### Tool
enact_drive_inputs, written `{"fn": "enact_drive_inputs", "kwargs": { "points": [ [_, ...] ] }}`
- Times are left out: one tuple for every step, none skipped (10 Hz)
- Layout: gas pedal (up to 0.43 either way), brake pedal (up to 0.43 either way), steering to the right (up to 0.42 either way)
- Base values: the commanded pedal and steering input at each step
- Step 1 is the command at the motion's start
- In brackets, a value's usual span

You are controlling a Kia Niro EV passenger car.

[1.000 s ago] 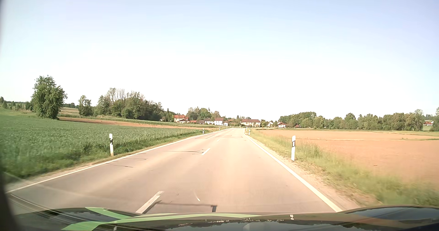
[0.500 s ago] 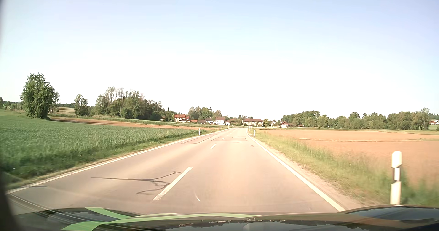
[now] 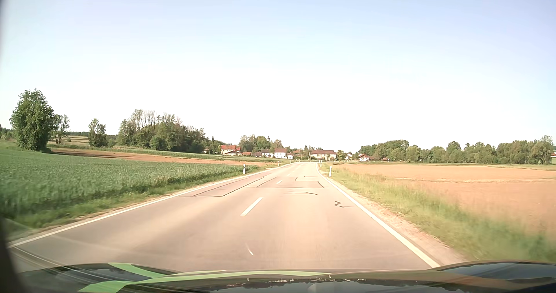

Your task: Follow the waypoints while adhering to traffic rules and regulations

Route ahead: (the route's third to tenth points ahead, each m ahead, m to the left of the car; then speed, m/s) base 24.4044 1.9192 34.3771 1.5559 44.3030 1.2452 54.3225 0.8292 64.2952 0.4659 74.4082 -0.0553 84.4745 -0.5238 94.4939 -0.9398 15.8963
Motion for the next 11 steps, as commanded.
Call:
{"fn": "enact_drive_inputs", "kwargs": {
  "points": [
    [0.098, 0.000, -0.005],
    [0.098, 0.000, -0.003],
    [0.098, 0.000, 0.001],
    [0.098, 0.000, 0.004],
    [0.067, 0.000, 0.004],
    [0.039, 0.000, 0.004],
    [0.039, 0.000, 0.004],
    [0.047, 0.000, 0.004],
    [0.079, 0.000, 0.004],
    [0.098, 0.000, 0.004],
    [0.138, 0.000, 0.004]
  ]
}}
